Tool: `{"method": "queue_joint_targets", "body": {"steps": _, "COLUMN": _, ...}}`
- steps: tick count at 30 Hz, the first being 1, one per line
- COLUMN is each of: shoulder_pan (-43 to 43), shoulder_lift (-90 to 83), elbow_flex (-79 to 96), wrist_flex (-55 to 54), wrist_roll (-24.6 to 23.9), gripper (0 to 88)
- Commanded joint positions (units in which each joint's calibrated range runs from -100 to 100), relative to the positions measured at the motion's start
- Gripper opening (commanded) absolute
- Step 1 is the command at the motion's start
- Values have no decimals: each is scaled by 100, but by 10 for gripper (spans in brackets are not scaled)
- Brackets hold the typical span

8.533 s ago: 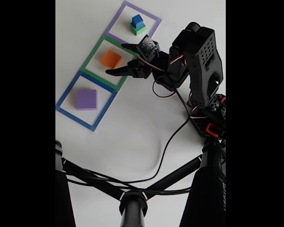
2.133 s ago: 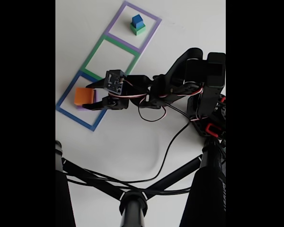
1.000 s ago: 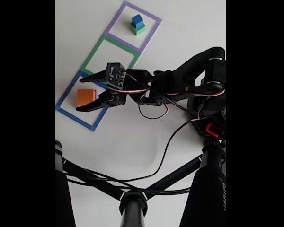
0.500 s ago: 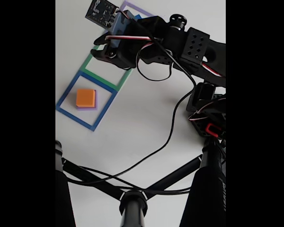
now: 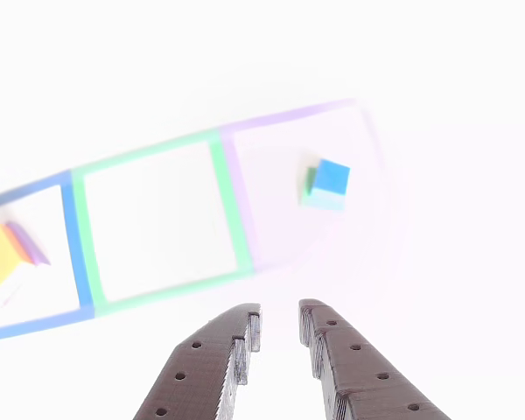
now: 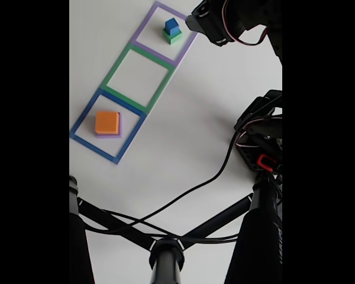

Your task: Tower of hanoi

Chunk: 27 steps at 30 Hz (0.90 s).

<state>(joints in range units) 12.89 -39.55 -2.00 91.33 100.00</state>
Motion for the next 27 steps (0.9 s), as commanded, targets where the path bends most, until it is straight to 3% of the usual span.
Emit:
{"method": "queue_joint_targets", "body": {"steps": 1, "shoulder_pan": 427, "shoulder_lift": -280, "elbow_flex": -209, "wrist_flex": 146, "wrist_roll": -17, "gripper": 1}}
{"method": "queue_joint_targets", "body": {"steps": 6, "shoulder_pan": 724, "shoulder_lift": -562, "elbow_flex": 282, "wrist_flex": 33, "wrist_roll": 0, "gripper": 1}}
{"method": "queue_joint_targets", "body": {"steps": 10, "shoulder_pan": 906, "shoulder_lift": -1071, "elbow_flex": 1509, "wrist_flex": -728, "wrist_roll": 0, "gripper": 11}}
{"method": "queue_joint_targets", "body": {"steps": 19, "shoulder_pan": 1251, "shoulder_lift": -1927, "elbow_flex": 4891, "wrist_flex": -3911, "wrist_roll": 0, "gripper": 253}}
{"method": "queue_joint_targets", "body": {"steps": 27, "shoulder_pan": 1338, "shoulder_lift": -1838, "elbow_flex": 7118, "wrist_flex": -7020, "wrist_roll": 0, "gripper": 306}}
